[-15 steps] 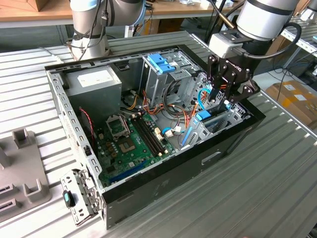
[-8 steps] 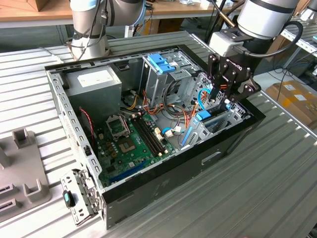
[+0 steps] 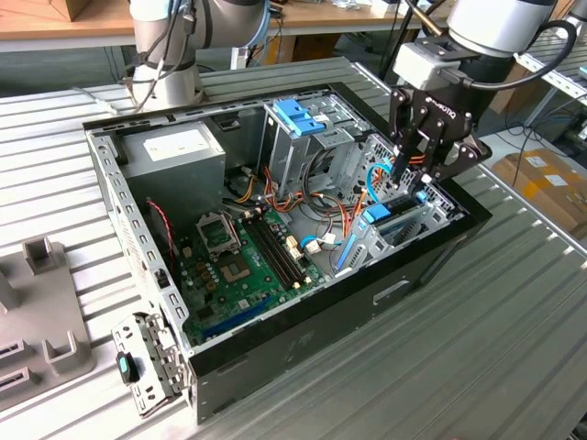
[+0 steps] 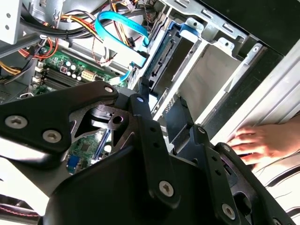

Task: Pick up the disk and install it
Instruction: 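Insert the first disk wire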

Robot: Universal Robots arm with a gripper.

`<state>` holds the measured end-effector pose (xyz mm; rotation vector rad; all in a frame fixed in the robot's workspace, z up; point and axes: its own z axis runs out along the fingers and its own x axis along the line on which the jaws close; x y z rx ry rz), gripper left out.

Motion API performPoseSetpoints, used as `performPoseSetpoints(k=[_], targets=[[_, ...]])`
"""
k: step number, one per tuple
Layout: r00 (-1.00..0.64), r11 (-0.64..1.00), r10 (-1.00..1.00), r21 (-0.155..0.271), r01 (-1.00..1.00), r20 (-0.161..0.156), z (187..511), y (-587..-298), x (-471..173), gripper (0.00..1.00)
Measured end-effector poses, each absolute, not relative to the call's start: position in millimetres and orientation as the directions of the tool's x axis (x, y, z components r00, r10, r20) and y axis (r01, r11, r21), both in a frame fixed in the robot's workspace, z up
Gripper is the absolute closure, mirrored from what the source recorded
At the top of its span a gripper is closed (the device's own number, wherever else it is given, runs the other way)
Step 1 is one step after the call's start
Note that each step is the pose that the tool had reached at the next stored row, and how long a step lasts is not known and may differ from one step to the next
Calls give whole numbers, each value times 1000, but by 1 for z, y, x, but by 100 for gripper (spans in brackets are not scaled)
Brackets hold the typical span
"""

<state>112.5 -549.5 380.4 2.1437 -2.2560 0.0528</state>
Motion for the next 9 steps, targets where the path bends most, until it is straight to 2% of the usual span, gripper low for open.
performPoseSetpoints(k=[9], targets=[[-51,51,-998,-5,-999,45,383,-549,112,58]])
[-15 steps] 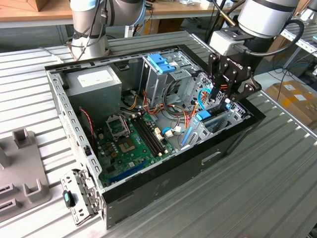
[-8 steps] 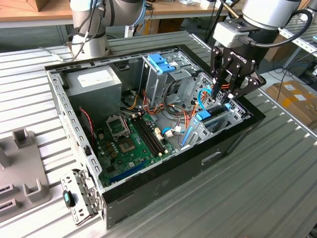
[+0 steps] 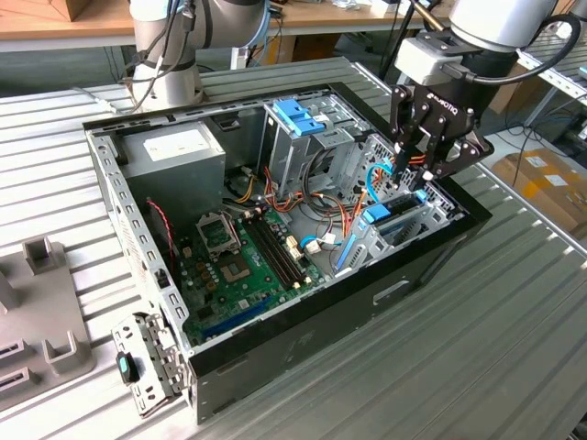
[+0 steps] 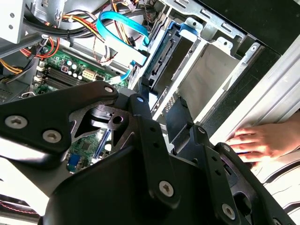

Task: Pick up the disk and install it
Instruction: 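Insert the first disk wire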

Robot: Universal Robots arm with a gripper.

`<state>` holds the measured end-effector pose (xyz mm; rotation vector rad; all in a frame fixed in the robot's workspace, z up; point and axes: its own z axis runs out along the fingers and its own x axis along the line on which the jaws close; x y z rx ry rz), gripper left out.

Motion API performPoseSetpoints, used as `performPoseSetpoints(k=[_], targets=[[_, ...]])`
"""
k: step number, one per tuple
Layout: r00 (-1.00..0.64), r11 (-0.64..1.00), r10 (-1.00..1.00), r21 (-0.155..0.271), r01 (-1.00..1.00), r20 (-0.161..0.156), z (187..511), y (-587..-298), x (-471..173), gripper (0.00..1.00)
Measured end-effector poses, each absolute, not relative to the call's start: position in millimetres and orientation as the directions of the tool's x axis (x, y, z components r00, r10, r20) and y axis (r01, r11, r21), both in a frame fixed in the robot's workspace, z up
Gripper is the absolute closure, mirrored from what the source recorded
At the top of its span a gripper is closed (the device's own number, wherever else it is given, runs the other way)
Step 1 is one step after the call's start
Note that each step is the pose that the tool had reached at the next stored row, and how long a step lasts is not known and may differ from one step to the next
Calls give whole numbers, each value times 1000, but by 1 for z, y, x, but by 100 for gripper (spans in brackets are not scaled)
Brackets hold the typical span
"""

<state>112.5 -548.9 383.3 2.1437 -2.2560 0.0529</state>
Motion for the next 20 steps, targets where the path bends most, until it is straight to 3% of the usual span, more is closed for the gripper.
performPoseSetpoints(k=[20], targets=[[-51,51,-998,-5,-999,44,381,-545,115,58]])
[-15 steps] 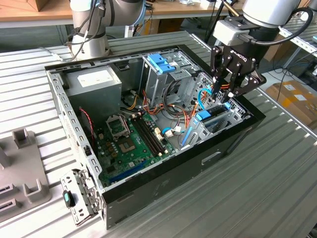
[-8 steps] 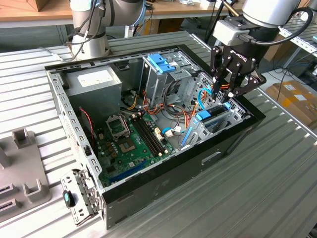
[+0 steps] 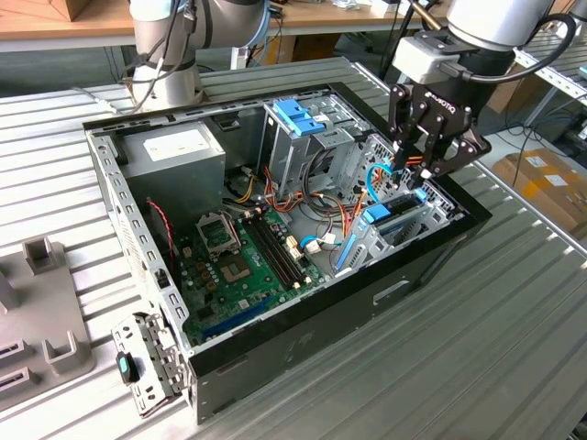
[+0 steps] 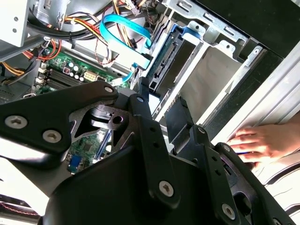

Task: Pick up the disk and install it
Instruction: 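Insert the first disk wire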

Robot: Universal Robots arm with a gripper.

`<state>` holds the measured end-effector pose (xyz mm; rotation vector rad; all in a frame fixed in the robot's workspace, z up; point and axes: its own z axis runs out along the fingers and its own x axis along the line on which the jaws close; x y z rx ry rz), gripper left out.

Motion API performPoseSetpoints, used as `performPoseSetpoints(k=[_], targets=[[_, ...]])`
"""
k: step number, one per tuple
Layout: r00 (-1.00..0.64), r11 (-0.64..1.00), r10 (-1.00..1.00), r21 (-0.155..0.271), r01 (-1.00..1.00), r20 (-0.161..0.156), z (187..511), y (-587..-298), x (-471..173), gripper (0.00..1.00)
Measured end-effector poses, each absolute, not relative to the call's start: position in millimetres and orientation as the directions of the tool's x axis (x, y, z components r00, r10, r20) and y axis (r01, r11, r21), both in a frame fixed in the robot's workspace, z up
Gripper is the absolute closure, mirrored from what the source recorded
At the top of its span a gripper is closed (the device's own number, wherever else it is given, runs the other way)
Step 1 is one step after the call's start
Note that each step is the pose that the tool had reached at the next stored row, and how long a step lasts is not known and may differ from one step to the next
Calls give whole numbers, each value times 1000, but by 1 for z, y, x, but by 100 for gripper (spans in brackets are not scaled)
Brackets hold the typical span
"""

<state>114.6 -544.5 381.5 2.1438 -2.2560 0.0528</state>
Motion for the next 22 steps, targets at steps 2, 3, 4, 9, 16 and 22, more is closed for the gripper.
performPoseSetpoints(k=[2,3,4,9,16,22], targets=[[-51,51,-998,-5,-999,44,380,-544,116,58],[-51,51,-998,-5,-999,44,378,-543,116,58],[-51,51,-998,-5,-999,44,377,-542,116,58],[-51,51,-998,-5,-999,44,374,-539,117,58],[-51,51,-998,-5,-999,44,373,-538,117,58],[-51,51,-998,-5,-999,44,373,-537,117,58]])
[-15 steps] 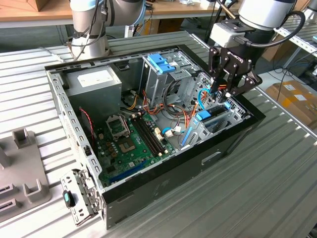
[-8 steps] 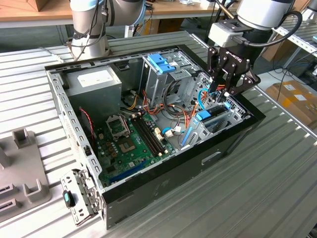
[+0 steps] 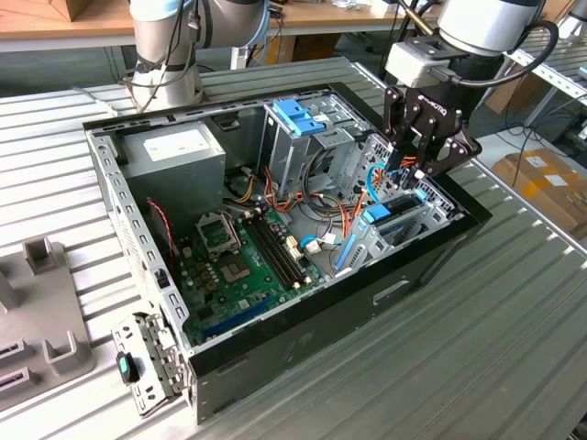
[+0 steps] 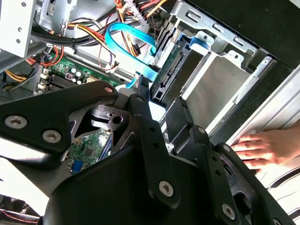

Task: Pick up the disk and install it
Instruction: 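Insert the first disk wire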

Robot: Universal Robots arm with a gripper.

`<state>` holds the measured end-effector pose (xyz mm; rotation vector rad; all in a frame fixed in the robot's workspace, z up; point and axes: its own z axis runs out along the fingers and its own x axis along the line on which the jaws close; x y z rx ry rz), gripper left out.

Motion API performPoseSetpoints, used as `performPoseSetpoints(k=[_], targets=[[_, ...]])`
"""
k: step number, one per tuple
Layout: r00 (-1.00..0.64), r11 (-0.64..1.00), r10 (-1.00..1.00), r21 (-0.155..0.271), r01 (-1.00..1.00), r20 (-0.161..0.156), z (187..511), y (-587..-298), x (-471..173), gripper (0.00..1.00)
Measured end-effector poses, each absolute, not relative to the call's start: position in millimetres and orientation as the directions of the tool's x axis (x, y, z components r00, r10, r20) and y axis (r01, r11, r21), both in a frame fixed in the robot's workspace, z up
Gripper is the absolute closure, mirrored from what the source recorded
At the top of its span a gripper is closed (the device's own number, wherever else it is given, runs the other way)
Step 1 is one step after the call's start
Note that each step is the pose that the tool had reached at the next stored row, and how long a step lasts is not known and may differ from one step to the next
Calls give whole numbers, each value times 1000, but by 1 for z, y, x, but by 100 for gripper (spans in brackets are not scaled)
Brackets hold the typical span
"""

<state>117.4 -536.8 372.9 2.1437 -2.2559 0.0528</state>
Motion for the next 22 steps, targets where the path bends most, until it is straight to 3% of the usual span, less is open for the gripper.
performPoseSetpoints(k=[22], targets=[[-51,51,-998,-5,-999,44,372,-535,121,58]])
